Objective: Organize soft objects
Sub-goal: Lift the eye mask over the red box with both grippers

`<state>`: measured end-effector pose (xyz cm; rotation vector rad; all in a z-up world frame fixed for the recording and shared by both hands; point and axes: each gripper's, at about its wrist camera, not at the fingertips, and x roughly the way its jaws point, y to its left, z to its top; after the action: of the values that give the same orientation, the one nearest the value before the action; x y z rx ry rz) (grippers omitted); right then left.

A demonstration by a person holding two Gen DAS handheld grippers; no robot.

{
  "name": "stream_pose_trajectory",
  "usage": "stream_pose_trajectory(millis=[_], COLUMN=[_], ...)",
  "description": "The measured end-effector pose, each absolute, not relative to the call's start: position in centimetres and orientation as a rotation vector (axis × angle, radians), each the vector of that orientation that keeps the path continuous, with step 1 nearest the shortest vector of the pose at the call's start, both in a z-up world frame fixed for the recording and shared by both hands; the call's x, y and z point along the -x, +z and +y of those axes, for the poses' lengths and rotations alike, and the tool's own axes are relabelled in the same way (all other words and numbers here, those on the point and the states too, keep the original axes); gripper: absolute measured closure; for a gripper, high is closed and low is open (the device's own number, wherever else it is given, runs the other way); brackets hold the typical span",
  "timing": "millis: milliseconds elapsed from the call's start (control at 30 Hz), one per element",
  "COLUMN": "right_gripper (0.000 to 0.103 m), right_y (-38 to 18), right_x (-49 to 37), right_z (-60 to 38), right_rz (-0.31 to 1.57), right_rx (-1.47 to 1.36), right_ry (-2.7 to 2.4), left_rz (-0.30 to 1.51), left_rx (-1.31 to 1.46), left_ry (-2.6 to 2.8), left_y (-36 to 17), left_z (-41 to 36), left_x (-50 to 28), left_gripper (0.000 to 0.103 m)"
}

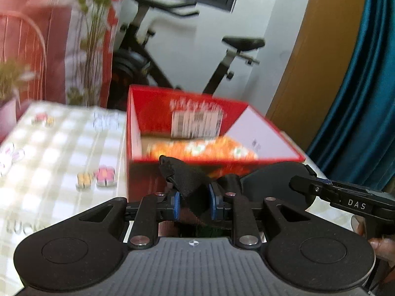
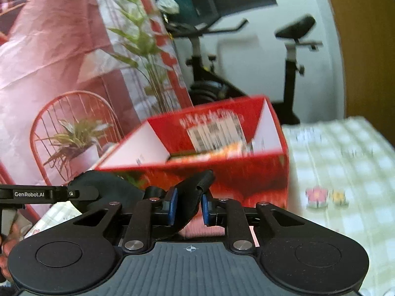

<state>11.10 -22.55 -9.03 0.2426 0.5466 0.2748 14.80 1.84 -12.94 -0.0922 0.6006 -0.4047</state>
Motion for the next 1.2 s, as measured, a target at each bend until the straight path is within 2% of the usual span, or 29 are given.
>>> stream_pose_trajectory(millis=[233,533,1200], right_gripper=[0.086,0.087,0.088], right_y=[-5.7,-3.0,-6.5], right_x=[-12.2,-17.0,-26.6], right_z=[-22.5,-21.8,-21.1], right_rz=[0.487,0.488,0.608], right_rx=[-0.207,-0.111,-0.018], right_ry=[0.308,0.33,0.271], left_rz=[0.508,0.486,0.606], left_rx=[0.075,0.042,0.084], left_ry=[-0.41,-0.412,-0.388], left_y=[-10.2,-8.8,-10.6], left_z=[1.2,-0.1,-0.7], left_x=[-14.6,-17.9,-26.7], left_gripper=[0.08,0.081,0.084])
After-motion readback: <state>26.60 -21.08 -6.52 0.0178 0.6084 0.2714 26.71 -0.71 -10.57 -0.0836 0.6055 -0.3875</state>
